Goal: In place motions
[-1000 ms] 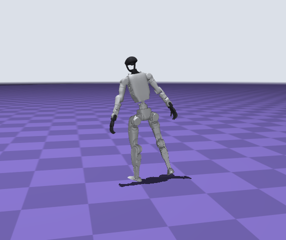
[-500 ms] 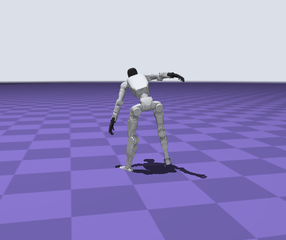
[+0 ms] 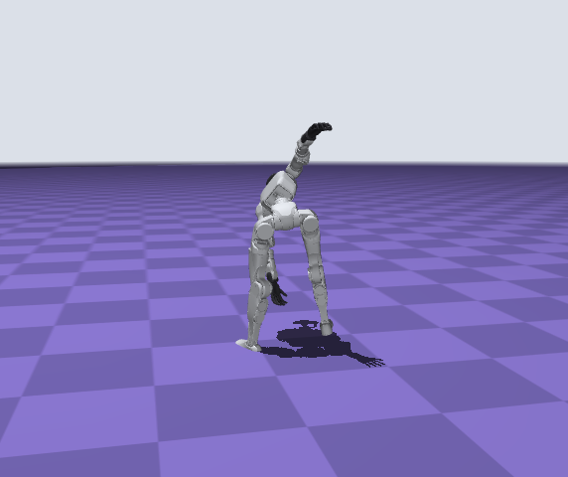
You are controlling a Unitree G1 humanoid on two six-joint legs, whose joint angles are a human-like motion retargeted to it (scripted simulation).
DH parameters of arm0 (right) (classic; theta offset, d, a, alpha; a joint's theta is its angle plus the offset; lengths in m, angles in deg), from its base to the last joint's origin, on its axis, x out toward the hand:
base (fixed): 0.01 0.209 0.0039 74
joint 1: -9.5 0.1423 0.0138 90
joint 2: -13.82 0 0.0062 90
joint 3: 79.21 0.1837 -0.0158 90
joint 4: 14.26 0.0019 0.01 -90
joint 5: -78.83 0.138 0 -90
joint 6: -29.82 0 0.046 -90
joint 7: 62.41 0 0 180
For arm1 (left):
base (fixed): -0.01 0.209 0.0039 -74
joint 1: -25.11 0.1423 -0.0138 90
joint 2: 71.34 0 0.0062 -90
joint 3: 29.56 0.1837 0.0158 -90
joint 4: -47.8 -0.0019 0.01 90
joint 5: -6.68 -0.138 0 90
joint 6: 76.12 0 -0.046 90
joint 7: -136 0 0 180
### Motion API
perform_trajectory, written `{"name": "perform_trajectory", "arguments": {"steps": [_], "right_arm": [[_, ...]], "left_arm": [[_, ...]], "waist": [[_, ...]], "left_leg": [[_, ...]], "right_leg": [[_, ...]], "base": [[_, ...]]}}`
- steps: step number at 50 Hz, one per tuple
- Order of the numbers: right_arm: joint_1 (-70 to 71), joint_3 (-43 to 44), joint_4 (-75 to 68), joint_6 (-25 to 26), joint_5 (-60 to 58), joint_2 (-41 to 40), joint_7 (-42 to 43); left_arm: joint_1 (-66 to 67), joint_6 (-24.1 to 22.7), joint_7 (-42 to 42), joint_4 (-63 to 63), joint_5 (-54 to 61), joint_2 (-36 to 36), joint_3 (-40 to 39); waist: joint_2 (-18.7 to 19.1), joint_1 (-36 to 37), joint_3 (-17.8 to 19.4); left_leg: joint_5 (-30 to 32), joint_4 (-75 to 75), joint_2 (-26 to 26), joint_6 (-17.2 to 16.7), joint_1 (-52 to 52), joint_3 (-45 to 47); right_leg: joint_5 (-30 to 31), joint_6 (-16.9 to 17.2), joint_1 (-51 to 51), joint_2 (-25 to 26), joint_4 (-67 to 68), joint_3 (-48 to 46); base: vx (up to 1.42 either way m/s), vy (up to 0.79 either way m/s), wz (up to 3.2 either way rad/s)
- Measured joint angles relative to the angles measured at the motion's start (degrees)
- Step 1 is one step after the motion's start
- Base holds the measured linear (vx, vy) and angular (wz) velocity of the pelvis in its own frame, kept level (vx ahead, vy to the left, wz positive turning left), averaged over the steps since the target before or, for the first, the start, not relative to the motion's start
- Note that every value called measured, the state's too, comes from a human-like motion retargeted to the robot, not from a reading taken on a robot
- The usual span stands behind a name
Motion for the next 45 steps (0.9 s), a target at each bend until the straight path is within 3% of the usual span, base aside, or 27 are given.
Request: {"name": "perform_trajectory", "arguments": {"steps": [5,10,17,23,27,31,36,40,45], "right_arm": [[1.65,0.39,0.00,-1.15,-2.44,1.55,3.67],[6.91,0.75,0.00,-2.18,-9.29,2.71,5.47],[14.66,3.20,0.01,-1.18,-20.25,5.04,9.44],[16.68,6.05,0.24,-0.31,-24.82,10.56,9.93],[14.76,8.75,0.40,1.26,-27.91,15.80,10.36],[12.09,14.17,2.28,2.13,-27.64,19.26,9.38],[7.45,21.16,5.39,3.58,-26.82,21.19,10.03],[10.16,28.44,5.40,4.61,-23.09,18.93,10.00],[17.75,36.43,4.57,5.89,-15.23,19.73,8.74]], "left_arm": [[8.88,-0.97,-2.22,0.59,6.57,1.91,-1.28],[20.69,1.57,-1.15,0.81,7.65,3.01,0.37],[39.72,0.37,-4.58,0.17,6.68,-0.53,8.30],[54.34,-2.50,-12.54,-1.59,7.54,-3.16,10.08],[62.56,-4.33,-17.12,-0.81,8.22,-3.15,7.40],[67.24,-5.02,-12.84,-0.63,13.73,3.05,-3.15],[68.53,-11.64,-10.99,0.06,25.22,8.75,-12.85],[65.21,-11.21,-10.46,-3.24,30.97,9.61,-20.32],[55.17,-8.08,-6.13,-11.93,40.49,6.52,-19.08]], "waist": [[3.91,3.20,0.00],[9.54,7.49,0.00],[19.44,16.20,0.00],[28.67,25.90,0.00],[35.39,34.80,0.00],[40.82,43.78,0.00],[47.68,57.81,0.00],[48.51,71.95,0.00],[48.51,91.55,0.00]], "left_leg": [[1.04,0.73,0.16,-0.09,1.97,-2.02],[1.69,1.77,-0.22,0.09,5.19,-4.84],[2.52,2.79,-1.47,-0.11,10.19,-9.63],[3.19,3.80,-5.01,-0.01,14.55,-15.54],[4.11,4.40,-8.03,-0.42,16.07,-19.75],[5.25,5.32,-12.34,-0.86,14.97,-24.40],[7.02,5.79,-18.97,-0.94,13.46,-28.83],[9.05,4.91,-23.39,-0.94,10.05,-30.34],[11.57,2.93,-27.10,-0.94,1.21,-31.12]], "right_leg": [[-0.13,-0.08,4.53,-0.70,0.32,-1.28],[-0.74,-0.09,11.67,-1.76,0.20,-4.24],[-1.14,0.51,23.71,-3.90,-0.33,-10.27],[-0.90,1.66,34.82,-7.36,-0.32,-16.16],[-0.64,2.48,41.37,-9.78,-0.72,-20.64],[-0.01,2.38,45.30,-12.64,-1.54,-24.86],[1.12,1.63,49.98,-16.86,-3.56,-31.94],[2.45,0.33,48.30,-19.34,-4.64,-34.16],[4.43,0.56,38.96,-22.11,-4.56,-32.26]], "base": [[-0.04,0.11,0.63],[0.00,0.13,0.87],[-0.04,0.12,1.07],[-0.03,0.14,1.44],[-0.08,0.11,1.45],[-0.14,0.07,1.47],[-0.10,0.04,1.42],[-0.08,-0.16,0.89],[0.00,-0.35,0.58]]}}
